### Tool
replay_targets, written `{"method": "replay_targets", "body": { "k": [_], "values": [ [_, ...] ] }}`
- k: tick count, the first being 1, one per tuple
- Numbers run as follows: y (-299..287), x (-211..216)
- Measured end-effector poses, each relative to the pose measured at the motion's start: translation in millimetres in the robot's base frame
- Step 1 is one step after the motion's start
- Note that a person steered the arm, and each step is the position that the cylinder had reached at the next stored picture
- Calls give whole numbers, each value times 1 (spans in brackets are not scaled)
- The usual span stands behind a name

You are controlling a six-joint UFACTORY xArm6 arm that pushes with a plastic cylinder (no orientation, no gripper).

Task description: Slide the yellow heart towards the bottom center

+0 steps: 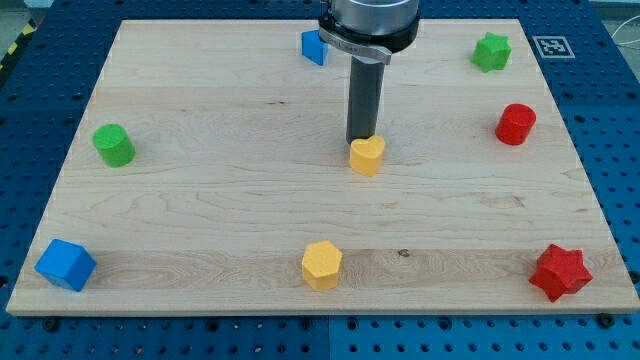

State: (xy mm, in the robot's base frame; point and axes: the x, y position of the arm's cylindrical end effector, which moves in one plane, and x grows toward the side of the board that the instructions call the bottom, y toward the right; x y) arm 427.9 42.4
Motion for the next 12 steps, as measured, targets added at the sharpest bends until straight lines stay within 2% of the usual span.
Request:
{"method": "replay_targets", "body": {
  "k": [1, 3, 4, 5, 7, 10, 11, 12],
  "values": [
    [0, -8],
    [-19, -51],
    [-31, -52],
    [-32, -46],
    [3, -25],
    [48, 34],
    [49, 33],
    [44, 16]
  ]
}}
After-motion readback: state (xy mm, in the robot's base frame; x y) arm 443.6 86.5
